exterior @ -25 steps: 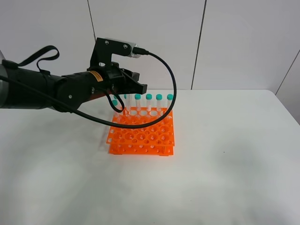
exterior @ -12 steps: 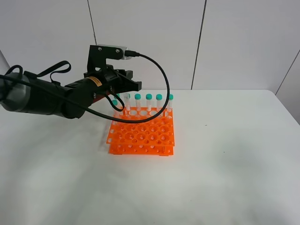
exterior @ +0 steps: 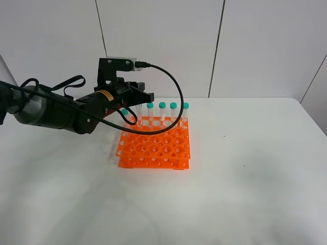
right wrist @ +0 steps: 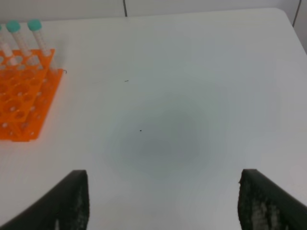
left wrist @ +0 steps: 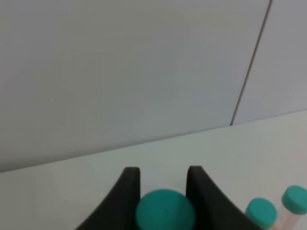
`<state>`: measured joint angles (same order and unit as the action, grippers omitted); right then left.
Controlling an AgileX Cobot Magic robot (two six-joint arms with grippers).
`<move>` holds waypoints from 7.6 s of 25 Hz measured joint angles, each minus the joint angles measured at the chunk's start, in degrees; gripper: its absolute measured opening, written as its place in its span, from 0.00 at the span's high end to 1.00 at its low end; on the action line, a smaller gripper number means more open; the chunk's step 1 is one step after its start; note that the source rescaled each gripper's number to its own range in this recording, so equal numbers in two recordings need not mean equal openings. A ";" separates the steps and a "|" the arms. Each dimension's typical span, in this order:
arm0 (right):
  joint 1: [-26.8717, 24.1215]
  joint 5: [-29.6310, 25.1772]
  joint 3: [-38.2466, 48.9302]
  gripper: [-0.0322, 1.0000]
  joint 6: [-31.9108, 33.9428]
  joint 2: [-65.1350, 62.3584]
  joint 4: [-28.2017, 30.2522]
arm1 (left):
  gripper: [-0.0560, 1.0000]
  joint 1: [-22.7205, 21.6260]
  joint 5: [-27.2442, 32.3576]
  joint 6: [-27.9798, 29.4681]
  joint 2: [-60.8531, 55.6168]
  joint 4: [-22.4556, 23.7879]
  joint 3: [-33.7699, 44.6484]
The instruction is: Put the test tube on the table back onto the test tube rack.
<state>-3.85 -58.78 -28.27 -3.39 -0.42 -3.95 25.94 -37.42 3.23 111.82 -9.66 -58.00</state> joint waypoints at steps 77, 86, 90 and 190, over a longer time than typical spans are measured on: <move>0.00 0.00 0.00 0.26 0.00 0.00 -0.19 | 0.94 -0.64 -8.84 -1.07 9.07 0.86 1.21; 0.00 0.00 0.00 0.26 0.00 0.00 -0.19 | 0.94 -0.64 -8.03 -1.07 9.07 0.86 1.21; 0.00 0.00 0.00 0.26 0.00 0.00 -0.19 | 0.94 -0.64 -7.41 -1.07 9.07 0.86 1.21; 0.00 0.00 0.00 0.26 0.00 0.00 -0.89 | 0.78 -31.26 60.86 -16.20 -41.48 -0.38 1.33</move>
<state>-3.85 -58.78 -28.27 -3.39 -0.42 -4.84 -5.32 23.44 -12.98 70.34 -10.04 -56.68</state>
